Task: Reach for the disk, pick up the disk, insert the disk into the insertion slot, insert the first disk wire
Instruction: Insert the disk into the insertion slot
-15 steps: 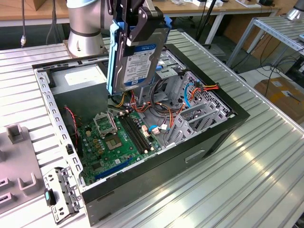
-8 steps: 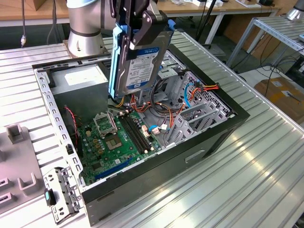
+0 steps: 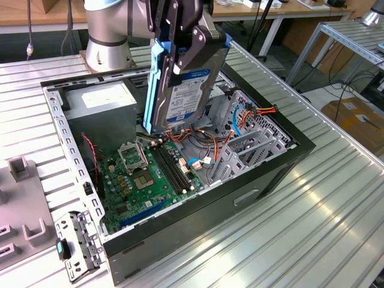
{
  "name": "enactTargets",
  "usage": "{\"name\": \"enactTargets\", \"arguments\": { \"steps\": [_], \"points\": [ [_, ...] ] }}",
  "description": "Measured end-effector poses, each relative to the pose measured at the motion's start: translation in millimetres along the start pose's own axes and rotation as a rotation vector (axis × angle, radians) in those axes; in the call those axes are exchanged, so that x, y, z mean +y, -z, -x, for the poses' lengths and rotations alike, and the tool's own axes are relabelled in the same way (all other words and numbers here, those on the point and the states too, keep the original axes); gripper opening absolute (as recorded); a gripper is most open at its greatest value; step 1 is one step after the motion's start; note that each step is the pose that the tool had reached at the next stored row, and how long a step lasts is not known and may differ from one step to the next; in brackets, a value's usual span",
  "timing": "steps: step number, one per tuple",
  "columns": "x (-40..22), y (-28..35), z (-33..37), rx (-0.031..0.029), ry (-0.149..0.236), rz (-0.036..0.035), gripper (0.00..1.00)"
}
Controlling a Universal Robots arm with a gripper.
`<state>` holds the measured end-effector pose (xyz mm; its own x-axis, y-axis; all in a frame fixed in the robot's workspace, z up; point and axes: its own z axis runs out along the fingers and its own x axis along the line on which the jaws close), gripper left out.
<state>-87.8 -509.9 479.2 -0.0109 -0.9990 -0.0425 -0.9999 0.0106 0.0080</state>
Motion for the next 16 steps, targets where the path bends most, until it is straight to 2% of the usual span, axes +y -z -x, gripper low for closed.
{"name": "enactTargets", "arguments": {
  "steps": [2,4,9,11,12,16],
  "points": [
    [-0.1,0.3,-5.9,0.0001,0.000,0.0001,0.37],
    [-0.4,0.4,-8.3,0.0001,0.000,0.0000,0.37],
    [-4.5,0.4,-9.8,0.0000,0.000,0.0000,0.37],
    [-8.6,0.5,-9.8,0.0000,0.000,0.0000,0.37],
    [-14.7,0.5,-9.7,0.0000,0.000,0.0000,0.37],
    [-26.8,0.6,-9.6,0.0000,0.000,0.0000,0.37]
  ]
}}
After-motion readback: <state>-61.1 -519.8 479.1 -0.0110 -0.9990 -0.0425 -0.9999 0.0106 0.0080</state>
